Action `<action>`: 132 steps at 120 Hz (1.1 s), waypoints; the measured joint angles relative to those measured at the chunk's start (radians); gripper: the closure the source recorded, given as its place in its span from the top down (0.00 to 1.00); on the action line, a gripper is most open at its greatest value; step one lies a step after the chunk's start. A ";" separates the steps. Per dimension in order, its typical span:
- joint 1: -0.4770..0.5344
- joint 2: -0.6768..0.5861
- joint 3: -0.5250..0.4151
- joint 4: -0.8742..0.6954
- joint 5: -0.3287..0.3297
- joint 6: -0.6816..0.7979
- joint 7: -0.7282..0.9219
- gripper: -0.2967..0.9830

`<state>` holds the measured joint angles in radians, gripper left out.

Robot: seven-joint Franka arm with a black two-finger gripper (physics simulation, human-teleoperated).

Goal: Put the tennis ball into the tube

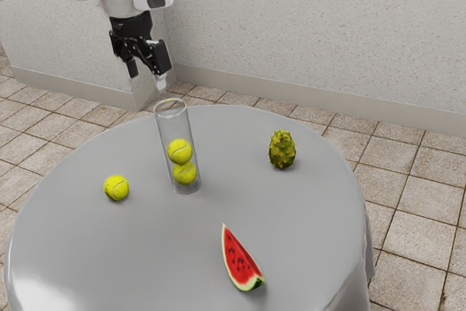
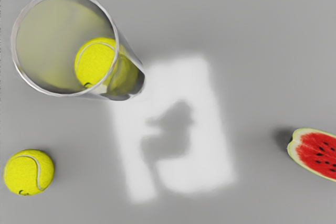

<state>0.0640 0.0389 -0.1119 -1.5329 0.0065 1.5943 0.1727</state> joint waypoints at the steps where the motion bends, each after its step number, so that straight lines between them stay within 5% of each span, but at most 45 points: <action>1: 0.000 0.000 0.000 0.000 0.000 0.001 0.000 0.77; 44: -0.011 -0.007 0.002 -0.018 0.003 0.011 0.014 0.77; 87: 0.010 -0.185 0.115 -0.382 0.047 0.114 0.026 0.77; 132: 0.027 -0.071 0.194 -0.492 0.085 0.269 0.095 0.77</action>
<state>0.0908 -0.0317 0.0817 -2.0251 0.0919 1.8637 0.2673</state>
